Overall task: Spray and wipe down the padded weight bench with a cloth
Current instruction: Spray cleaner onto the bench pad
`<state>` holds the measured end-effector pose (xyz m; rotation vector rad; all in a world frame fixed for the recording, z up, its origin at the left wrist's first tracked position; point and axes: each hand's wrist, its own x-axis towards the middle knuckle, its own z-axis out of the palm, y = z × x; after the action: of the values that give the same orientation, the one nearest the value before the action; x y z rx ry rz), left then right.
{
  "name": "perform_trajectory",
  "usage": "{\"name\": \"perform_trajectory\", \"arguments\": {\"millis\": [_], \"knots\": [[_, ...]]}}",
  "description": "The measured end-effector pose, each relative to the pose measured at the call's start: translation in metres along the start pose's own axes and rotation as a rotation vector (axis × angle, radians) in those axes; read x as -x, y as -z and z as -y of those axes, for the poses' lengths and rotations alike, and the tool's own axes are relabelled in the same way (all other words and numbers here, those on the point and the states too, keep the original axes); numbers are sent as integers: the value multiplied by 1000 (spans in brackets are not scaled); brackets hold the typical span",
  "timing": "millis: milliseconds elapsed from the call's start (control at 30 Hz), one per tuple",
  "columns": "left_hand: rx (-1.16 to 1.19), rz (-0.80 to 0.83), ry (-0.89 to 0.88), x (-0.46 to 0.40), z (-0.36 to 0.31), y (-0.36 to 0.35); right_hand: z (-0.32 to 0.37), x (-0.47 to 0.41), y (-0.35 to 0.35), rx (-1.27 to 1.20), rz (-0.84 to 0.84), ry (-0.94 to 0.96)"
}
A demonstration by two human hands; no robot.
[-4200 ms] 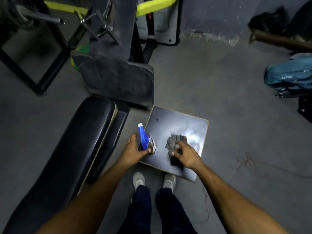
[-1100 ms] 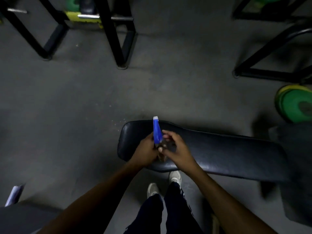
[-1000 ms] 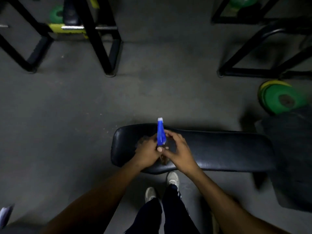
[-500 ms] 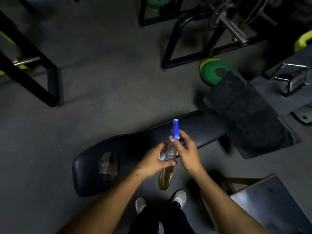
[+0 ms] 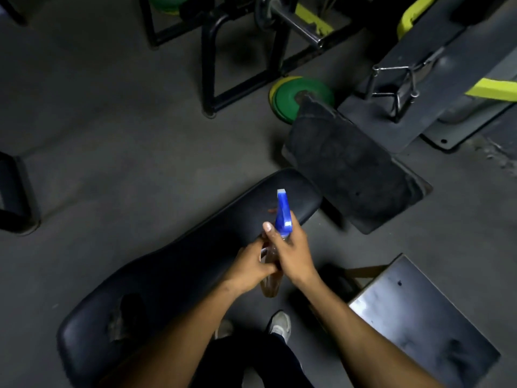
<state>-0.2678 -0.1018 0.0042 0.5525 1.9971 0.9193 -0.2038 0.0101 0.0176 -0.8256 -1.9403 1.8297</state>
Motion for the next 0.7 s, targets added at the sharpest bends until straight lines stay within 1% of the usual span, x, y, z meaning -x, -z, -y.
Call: {"name": "perform_trajectory", "arguments": {"millis": [100, 167, 233, 333, 533, 600, 700], "knots": [[-110, 79, -36, -22, -6, -5, -19, -18, 21, -109, -161, -103], [-173, 107, -65, -43, -4, -1, -35, -31, 35, -152, -241, -140], [-223, 101, -49, -71, 7, 5, -57, -42, 43, -177, -298, -164], [-313, 50, -16, -126, 38, 9, -93, -57, 46, -163, -364, -199], [-520, 32, -8, -250, 112, -5, -183, -81, 33, -138, -430, -280], [-588, -8, -42, -285, 136, -15, -207, -86, 23, -103, -405, -303], [-704, -78, -140, -326, 164, -32, -236, -98, 10, -61, -387, -300]]}}
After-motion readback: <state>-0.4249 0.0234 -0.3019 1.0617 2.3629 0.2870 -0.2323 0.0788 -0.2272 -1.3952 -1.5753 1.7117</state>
